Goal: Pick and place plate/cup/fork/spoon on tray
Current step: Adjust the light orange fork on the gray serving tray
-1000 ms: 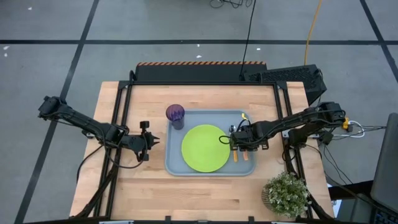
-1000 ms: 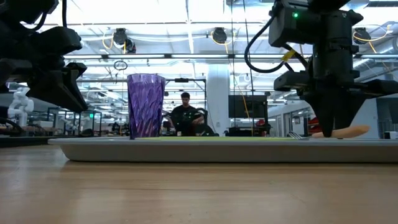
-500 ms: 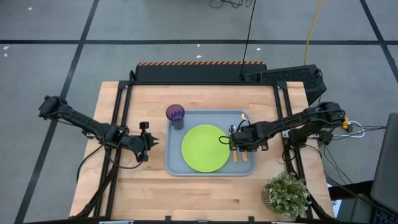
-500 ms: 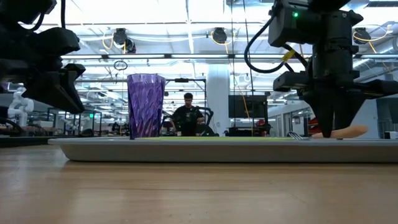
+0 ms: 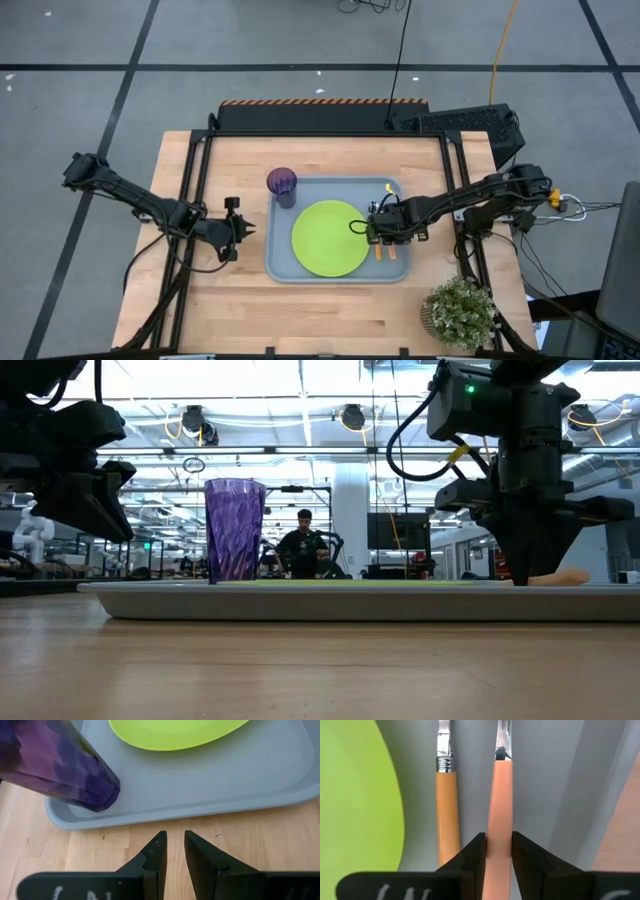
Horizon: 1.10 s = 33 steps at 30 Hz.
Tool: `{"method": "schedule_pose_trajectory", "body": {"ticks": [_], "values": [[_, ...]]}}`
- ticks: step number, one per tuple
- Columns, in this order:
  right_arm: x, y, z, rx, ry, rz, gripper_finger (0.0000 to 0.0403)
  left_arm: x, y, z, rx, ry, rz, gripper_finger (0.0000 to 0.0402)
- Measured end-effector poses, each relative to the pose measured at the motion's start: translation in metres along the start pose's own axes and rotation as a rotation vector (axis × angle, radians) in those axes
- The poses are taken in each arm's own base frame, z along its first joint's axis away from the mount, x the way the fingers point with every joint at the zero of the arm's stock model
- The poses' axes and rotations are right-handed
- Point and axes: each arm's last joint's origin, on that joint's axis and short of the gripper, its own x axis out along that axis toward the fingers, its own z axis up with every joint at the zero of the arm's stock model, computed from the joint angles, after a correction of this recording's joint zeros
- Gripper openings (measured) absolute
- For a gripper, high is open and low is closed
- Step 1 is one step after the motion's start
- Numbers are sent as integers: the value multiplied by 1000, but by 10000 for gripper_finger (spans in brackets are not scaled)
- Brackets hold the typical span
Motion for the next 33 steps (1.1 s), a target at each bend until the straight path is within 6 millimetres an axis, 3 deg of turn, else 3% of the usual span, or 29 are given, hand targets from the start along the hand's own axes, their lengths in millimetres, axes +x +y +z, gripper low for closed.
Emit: {"method": "schedule_pose_trajectory", "body": {"ticks": [14, 20, 33], "values": [[0, -2, 0, 59, 1, -19, 73, 0, 0, 0, 0, 0, 0, 72], [13, -6, 0, 53, 23, 26, 76, 0, 0, -1, 0, 9, 0, 72], [16, -9, 1, 62, 27, 12, 148, 0, 0, -1, -2, 10, -1, 72]]}}
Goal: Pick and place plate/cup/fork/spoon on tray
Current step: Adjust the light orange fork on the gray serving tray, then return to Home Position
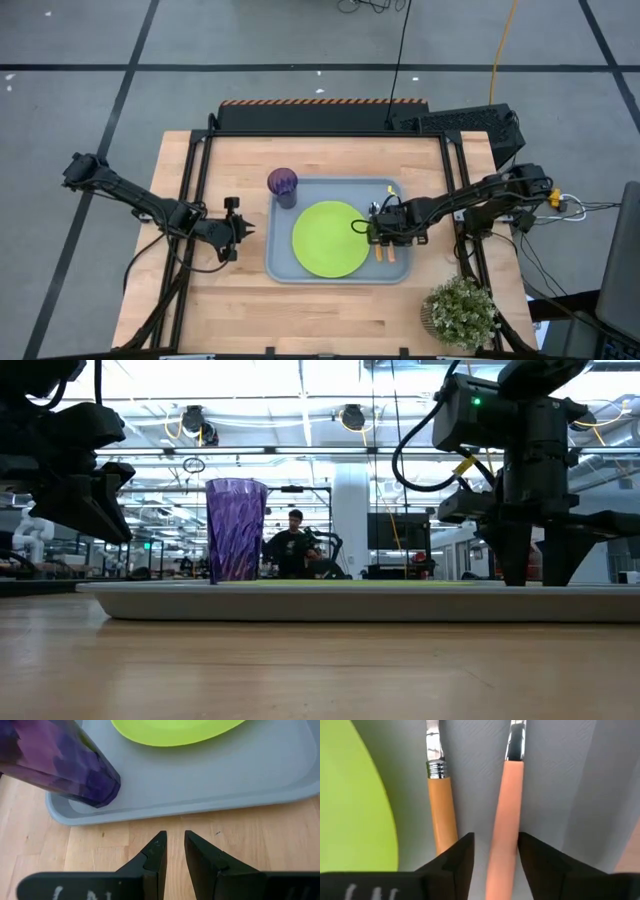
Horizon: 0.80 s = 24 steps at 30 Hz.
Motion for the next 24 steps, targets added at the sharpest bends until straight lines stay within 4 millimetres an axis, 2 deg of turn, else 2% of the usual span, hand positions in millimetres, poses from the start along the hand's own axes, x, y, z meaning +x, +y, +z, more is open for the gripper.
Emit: {"method": "schedule_pose_trajectory", "body": {"ticks": [13, 19, 24], "values": [[-20, -6, 1, -35, -9, 60, 153, 0, 0, 0, 0, 0, 0, 72], [-39, -9, 3, -94, -115, 165, 153, 0, 0, 0, -1, 3, 1, 72], [-63, -18, 11, -215, -289, 227, 153, -1, 1, 0, -19, -8, 12, 72]]}}
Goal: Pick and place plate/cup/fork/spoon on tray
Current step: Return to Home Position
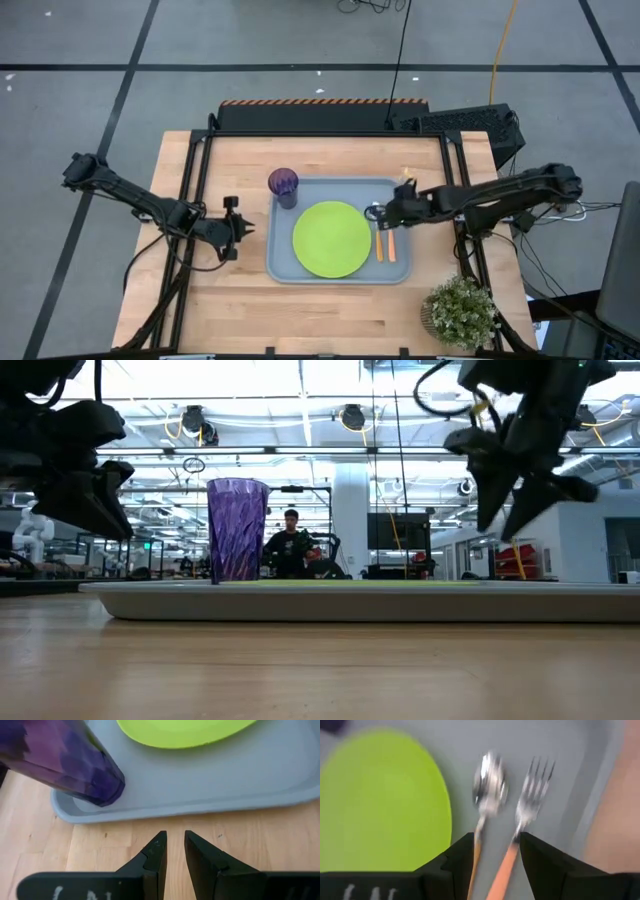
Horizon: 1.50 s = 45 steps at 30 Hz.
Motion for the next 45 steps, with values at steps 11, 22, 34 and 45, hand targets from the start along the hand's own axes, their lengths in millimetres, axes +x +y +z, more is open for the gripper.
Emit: {"method": "schedule_pose_trajectory", "body": {"ticks": [11, 22, 34, 45], "values": [[-50, 7, 36, -562, -674, 68, 153, -28, 11, 31, -7, -254, -4, 72], [-83, 14, 37, -864, -833, 206, 153, -116, 45, 75, -188, -728, -102, 72], [-111, -68, 7, -819, -813, 696, 153, -115, 48, 30, -445, -1034, -162, 72], [-64, -91, -16, -995, -867, 1008, 153, -58, 23, -3, -424, -1104, -187, 71]]}}
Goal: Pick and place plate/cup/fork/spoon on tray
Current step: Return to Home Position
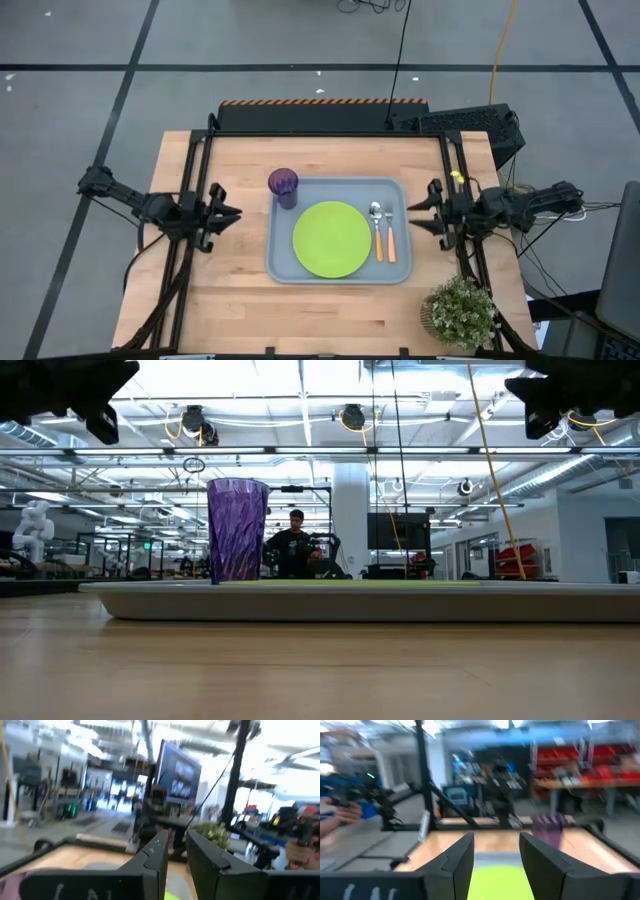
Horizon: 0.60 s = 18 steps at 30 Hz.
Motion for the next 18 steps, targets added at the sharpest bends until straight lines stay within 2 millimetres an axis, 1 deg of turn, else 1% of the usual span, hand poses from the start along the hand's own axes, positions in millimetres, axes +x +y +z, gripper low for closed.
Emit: {"method": "schedule_pose_trajectory", "body": {"ticks": [1, 3, 7, 10, 13, 16, 18], "values": [[1, 1, -6, -17, -33, 33, 153, -2, 1, -5, 2, -32, -12, 71], [0, 0, -16, -26, -82, 54, 153, -3, 1, -9, 15, -15, -17, 71], [-2, -2, -38, 5, -43, 53, 153, -3, 0, -14, 50, 22, -25, 71], [-6, -3, -45, 52, 13, 48, 153, -4, -1, -21, 86, 95, -33, 71], [-7, -4, -54, 72, 96, 38, 153, -6, 0, -33, 94, 215, -27, 71], [-8, -4, -56, 75, 130, 42, 153, -8, 3, -43, 78, 310, 11, 71], [-8, -4, -57, 74, 147, 58, 153, -9, 4, -45, 69, 337, 33, 71]]}}
